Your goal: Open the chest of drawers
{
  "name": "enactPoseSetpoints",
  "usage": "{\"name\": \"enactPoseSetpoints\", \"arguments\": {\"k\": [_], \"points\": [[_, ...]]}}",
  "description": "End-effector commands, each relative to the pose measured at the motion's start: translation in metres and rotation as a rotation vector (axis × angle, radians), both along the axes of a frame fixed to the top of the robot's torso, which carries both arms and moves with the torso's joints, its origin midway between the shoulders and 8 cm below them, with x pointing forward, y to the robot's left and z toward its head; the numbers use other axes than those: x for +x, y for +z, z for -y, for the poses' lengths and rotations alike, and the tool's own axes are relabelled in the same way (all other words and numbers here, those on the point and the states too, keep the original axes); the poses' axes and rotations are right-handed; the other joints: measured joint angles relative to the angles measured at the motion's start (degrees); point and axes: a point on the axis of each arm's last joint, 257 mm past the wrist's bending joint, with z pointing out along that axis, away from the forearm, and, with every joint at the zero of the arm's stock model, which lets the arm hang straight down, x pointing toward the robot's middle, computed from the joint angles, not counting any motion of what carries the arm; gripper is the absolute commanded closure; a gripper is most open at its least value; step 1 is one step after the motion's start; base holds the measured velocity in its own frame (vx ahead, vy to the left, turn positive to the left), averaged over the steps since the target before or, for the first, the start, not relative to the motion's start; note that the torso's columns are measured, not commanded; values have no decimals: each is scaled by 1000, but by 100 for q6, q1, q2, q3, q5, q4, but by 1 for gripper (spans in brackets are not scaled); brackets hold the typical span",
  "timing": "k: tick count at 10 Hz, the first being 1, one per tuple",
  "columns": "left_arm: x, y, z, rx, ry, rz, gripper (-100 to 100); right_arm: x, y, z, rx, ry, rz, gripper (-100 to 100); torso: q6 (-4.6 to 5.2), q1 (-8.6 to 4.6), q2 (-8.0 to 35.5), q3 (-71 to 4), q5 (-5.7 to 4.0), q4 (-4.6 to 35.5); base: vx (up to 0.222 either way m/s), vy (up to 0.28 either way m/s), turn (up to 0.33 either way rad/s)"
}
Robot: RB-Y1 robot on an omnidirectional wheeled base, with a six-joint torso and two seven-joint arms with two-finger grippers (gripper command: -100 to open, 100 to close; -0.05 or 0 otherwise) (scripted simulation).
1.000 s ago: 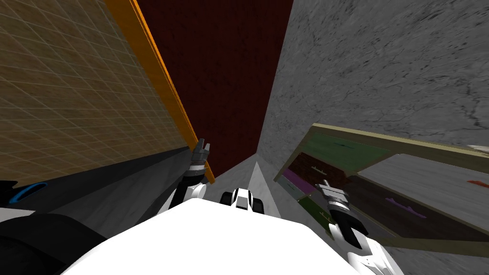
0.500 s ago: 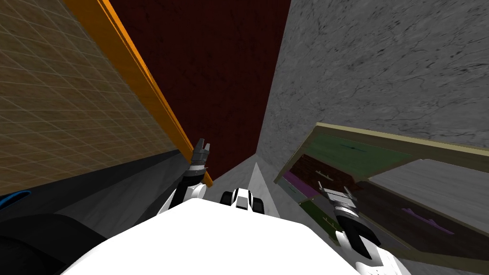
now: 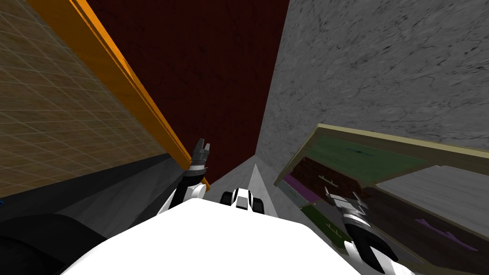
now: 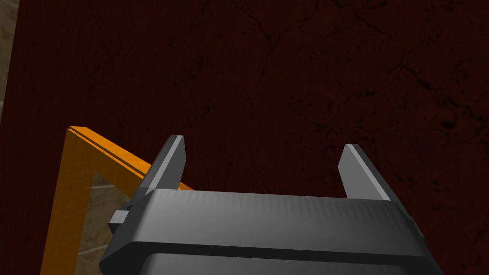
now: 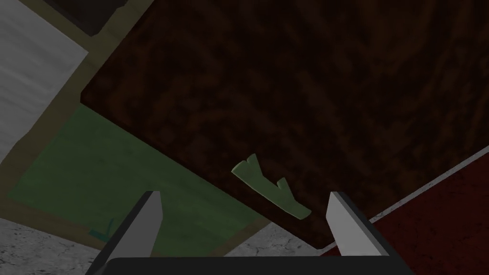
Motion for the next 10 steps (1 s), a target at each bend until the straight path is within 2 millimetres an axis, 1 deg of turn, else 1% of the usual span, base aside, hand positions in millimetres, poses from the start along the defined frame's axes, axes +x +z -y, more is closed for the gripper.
{"name": "enactPoseSetpoints", "arguments": {"k": [1, 2, 3, 4, 6, 8, 9, 10], "points": [[0, 0, 0, 0, 0, 0, 0, -4, 0, 4, -23, -11, -19, -100, -1, 0, -3, -2, 0, -1, 63, -8, -2], [0, 0, 0, 0, 0, 0, 0, -5, 0, 4, -27, -12, -22, -100, 0, 4, 21, 11, 1, 5, 14, -2, 3], [0, 0, 0, 0, 0, 0, 0, -5, 0, 4, -27, -12, -21, 100, 1, 5, 34, 21, 2, 10, 8, -1, 1], [0, 0, 0, 0, 0, 0, 0, -5, 1, 5, -27, -9, -22, 100, 1, 4, 29, 18, 1, 8, -56, 90, -9], [0, 0, 0, 0, 0, 1, 0, -6, 2, 6, -27, -6, -22, 100, 2, 31, 40, 24, 10, 11, -134, 134, -21], [0, 0, 0, 0, 0, 1, 0, -8, 4, 6, -26, -3, -23, 100, 0, 9, 13, 9, 3, 4, -133, 150, -21], [0, 0, 0, 0, 0, 1, 0, -7, 3, 6, -27, -4, -23, 100, 0, 0, 2, 1, 0, 0, -60, 66, -12], [0, 0, 0, 0, 0, 0, 0, -8, 2, 6, -35, -10, -29, -100, -1, -27, -19, -11, -6, -5, 40, -46, 6]]}}
